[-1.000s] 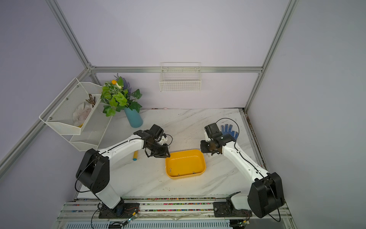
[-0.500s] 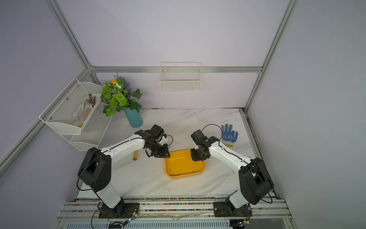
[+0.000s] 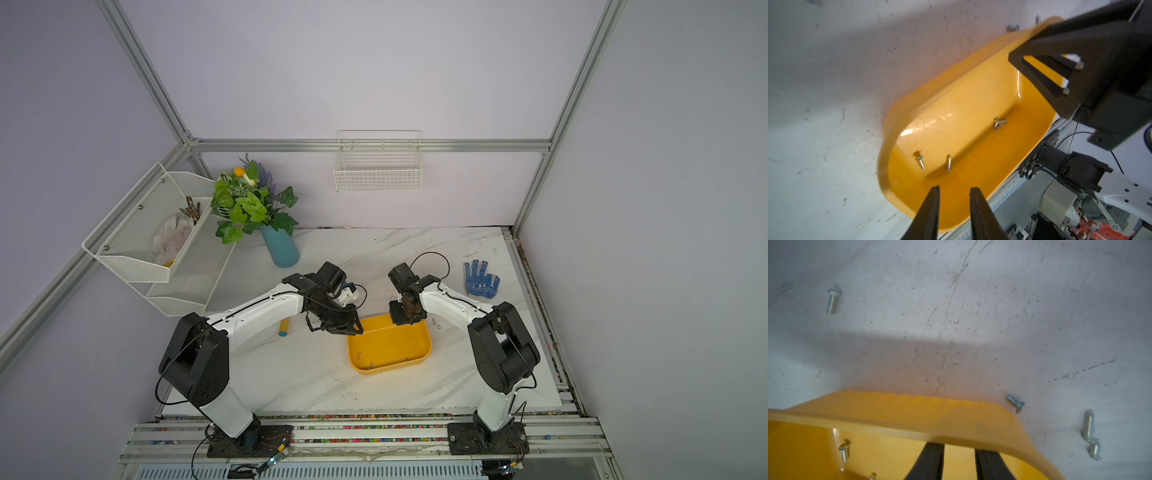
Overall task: Take out the screws from the storage box
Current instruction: Adjust the storage box at the center of the board.
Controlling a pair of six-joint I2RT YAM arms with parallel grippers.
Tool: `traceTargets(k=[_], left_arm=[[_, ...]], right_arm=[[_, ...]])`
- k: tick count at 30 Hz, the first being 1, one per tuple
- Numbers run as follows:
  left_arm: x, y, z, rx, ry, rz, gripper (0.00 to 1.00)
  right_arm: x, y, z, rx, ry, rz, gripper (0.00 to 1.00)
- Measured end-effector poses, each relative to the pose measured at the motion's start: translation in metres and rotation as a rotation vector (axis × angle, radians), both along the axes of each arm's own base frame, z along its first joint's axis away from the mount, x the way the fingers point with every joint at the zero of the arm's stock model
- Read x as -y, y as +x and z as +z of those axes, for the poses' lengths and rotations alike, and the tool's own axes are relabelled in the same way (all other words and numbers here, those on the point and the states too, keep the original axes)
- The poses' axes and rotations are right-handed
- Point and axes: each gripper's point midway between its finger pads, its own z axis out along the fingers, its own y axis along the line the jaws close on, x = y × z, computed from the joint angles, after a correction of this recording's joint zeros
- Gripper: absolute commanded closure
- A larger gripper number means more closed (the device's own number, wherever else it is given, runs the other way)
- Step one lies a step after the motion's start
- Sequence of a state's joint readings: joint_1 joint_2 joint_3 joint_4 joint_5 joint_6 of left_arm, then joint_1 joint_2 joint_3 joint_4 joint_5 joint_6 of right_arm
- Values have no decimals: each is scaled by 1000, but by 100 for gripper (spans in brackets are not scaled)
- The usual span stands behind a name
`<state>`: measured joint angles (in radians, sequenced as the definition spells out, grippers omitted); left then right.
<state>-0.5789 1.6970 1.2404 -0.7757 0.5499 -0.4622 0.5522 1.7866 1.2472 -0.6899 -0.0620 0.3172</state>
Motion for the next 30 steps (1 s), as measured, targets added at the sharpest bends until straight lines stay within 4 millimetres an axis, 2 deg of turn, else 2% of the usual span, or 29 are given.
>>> traceTargets(k=[3,6,9,11,14,19,22,30], left_arm=[[5,-12,0,-26,-4,-34,67],[0,-12,2,-25,7,-26,67],[-17,3,12,18,18,35,67],[-32,21,20,63,18,97,66],[-49,43,20,98,30,166,66],[-49,59,-6,63,63,179,66],[-47,60,-20,36,78,176,67],[-38,59,-15,34,29,155,67]], right_arm=[[-9,8,-2,12,4,15,68],[-21,12,-3,24,11,45,68],[-34,15,-2,34,30,75,67],[-38,16,-1,35,43,84,68],[-41,12,7,40,63,92,68],[-29,-5,26,62,67,85,68],[-15,-15,27,68,35,70,68],[-4,-15,12,54,-29,54,68]])
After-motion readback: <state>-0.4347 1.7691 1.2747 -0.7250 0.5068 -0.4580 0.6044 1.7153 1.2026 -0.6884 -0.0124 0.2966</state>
